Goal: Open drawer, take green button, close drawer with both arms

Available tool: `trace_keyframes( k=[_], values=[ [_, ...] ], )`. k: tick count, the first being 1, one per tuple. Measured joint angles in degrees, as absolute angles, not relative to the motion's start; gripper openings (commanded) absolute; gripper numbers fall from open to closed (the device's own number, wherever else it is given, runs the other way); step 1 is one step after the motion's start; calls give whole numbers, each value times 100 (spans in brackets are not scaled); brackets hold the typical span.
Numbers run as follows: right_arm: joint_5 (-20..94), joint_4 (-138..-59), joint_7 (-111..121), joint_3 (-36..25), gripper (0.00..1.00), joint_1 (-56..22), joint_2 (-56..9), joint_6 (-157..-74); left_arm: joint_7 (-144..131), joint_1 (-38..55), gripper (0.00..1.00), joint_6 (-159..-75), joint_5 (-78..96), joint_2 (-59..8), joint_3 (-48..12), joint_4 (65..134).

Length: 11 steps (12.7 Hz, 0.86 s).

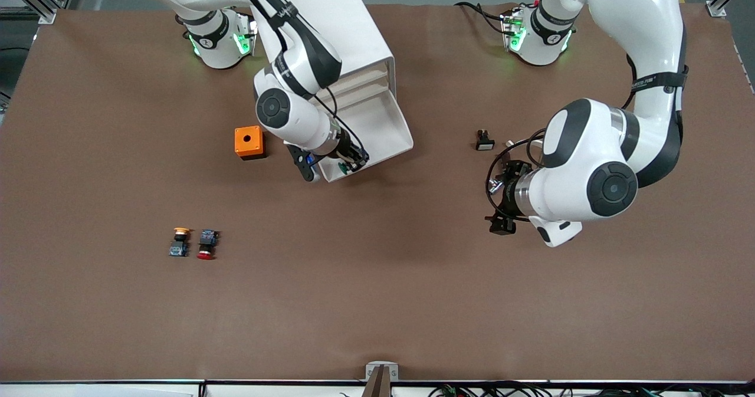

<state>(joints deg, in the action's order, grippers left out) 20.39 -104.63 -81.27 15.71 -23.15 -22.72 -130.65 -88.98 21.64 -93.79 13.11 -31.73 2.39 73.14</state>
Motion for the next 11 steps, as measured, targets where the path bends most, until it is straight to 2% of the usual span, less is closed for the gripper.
trace_keyframes(
  k=[3,7,11],
  values=[
    [1244,-9526,-7145,1549,2,-1705,-2231,-12026,-8630,2174,100,-9379,995,-3108,230,7315],
    [822,-9499,-3985,1485,2,-617,-2406,-11940,-7994,2228,100,-9379,847,-3034,198,7317],
    [-17,-9528,-1964,1454,1,295,-3129,-12096,-6827,2269,100,-9383,844,-3055,187,7399]
  ],
)
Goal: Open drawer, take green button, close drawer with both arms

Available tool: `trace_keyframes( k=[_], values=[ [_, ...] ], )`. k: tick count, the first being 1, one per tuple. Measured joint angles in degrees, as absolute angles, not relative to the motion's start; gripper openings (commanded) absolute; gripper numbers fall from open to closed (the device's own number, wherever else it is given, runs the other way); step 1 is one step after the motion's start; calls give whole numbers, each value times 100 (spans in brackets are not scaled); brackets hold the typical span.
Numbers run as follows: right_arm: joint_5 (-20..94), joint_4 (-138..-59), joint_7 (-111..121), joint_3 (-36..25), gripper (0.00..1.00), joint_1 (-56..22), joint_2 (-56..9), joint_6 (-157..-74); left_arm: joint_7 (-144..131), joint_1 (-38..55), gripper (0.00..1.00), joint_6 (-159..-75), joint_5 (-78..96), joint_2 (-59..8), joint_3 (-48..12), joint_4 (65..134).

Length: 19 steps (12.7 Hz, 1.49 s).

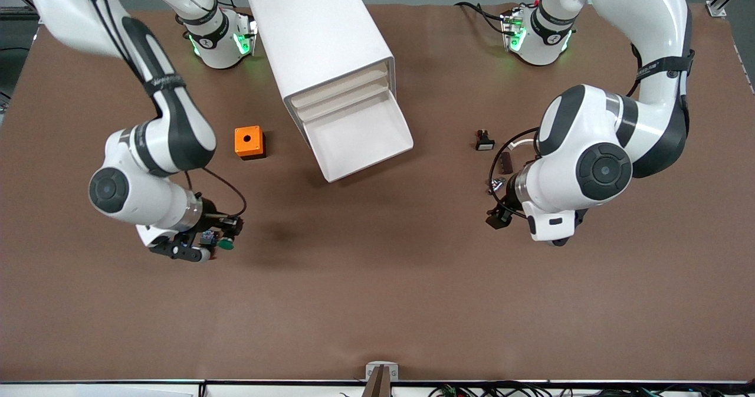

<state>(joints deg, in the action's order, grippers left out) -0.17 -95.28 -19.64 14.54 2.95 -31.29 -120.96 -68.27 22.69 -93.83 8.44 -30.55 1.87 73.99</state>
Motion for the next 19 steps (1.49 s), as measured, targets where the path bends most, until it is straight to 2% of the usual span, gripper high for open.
trace_keyframes(
  k=[5,6,7,9,10,11,14,17,19],
  values=[
    [-575,-9523,-1872,1496,3,309,-3807,-12342,-6282,2538,100,-9894,844,-3425,111,7460],
    [-581,-9522,-1864,1495,8,309,-3858,-12386,-6201,2650,100,-10031,844,-3532,108,7470],
    [-584,-9520,-1861,1495,17,311,-3892,-12409,-6152,2740,100,-10164,843,-3630,104,7479],
    [-585,-9520,-1861,1493,47,313,-3965,-12428,-6057,2941,100,-10489,842,-3831,93,7495],
    [-585,-9521,-1861,1492,66,313,-4019,-12493,-6045,3071,100,-10681,841,-3930,89,7499],
    [-585,-9519,-1860,1487,98,316,-4076,-12623,-6035,3224,100,-10869,839,-4026,87,7504],
    [-587,-9308,-1860,1483,100,332,-4097,-12668,-5682,3600,100,-11253,823,-4280,86,7520],
    [-588,-8415,-1856,1481,100,387,-3870,-11491,-5491,3816,100,-11404,823,-4457,77,7529],
    [-587,-8093,-1856,1474,100,489,-3451,-11076,-5492,4002,100,-11405,825,-4515,41,7606]
  ],
)
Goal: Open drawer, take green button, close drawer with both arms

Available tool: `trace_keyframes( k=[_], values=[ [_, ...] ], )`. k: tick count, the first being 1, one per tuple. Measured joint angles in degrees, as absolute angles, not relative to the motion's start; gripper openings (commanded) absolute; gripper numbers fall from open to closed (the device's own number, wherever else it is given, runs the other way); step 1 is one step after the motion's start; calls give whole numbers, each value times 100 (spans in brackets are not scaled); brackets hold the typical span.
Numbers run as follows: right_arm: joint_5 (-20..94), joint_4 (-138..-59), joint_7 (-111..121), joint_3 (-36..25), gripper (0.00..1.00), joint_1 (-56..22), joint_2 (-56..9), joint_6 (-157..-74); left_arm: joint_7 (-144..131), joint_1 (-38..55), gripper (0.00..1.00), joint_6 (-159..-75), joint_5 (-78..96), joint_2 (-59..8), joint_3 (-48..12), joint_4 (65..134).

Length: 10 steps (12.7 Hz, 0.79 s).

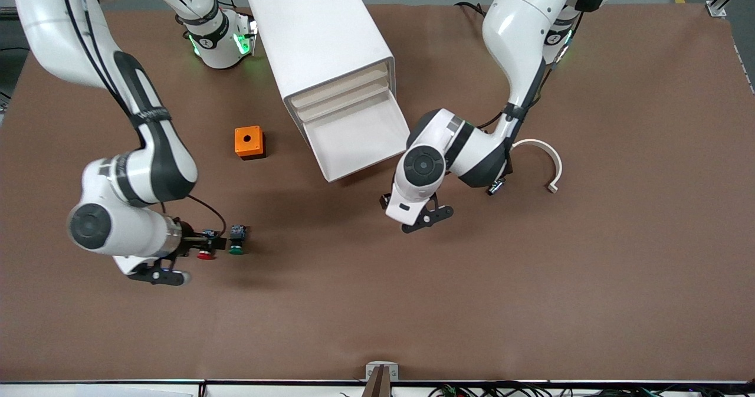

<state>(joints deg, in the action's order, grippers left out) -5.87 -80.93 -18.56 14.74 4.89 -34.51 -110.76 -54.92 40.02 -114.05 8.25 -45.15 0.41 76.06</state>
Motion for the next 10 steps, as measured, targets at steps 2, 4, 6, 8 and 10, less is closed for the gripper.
trace_keyframes(
  k=[2,4,6,8,10],
  values=[
    [-587,-8045,-1590,1347,100,598,-2899,-10831,-5492,4154,100,-11409,909,-4535,-83,7774],
    [-526,-8050,-1091,1061,100,593,-2370,-10442,-5496,4191,100,-11416,953,-4538,-335,7882],
    [-127,-8052,-688,524,100,438,-1865,-9887,-5642,4245,100,-11418,968,-4537,-559,7931],
    [113,-8059,-397,-180,100,94,-1382,-9392,-5852,4365,100,-11414,969,-4537,-696,7990],
    [147,-8073,-313,-394,100,-9,-989,-8934,-6095,4489,100,-11414,980,-4539,-839,8077]
  ],
)
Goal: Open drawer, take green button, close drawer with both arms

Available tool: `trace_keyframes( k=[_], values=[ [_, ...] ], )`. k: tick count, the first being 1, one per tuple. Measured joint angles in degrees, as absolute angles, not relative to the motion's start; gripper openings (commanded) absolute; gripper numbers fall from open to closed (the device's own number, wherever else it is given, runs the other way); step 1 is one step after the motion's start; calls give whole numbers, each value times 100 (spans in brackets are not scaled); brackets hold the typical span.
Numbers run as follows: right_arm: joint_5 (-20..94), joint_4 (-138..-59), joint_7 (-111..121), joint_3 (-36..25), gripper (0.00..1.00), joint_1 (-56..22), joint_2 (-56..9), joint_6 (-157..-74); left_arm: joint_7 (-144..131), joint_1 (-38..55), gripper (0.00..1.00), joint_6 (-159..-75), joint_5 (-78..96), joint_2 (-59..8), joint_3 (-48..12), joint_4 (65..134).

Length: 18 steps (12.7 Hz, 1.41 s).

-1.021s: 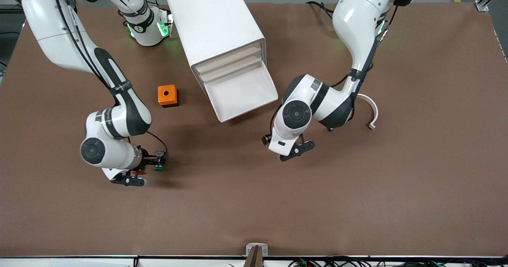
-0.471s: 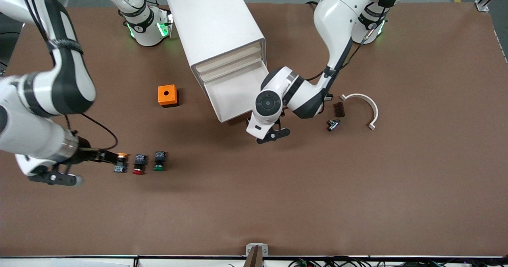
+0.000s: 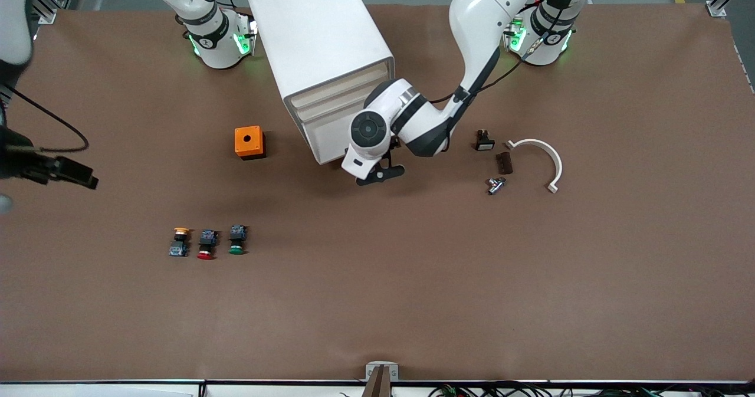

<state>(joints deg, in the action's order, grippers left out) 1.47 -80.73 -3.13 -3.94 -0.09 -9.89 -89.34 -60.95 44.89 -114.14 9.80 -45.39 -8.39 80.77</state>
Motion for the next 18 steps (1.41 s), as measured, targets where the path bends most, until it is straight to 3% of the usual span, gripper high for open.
trace_keyframes(
  k=[10,14,18],
  values=[
    [120,-8320,-92,-390,100,-102,-490,-8543,-6562,4751,100,-11469,1353,-4522,-1057,8103],
    [114,-9552,-204,-286,100,-101,397,-9272,-6501,3825,100,-11530,662,-4297,-898,7905],
    [111,-9648,-209,-282,100,-89,517,-9367,-5976,2612,100,-11511,-1073,-3636,-899,7814]
  ],
)
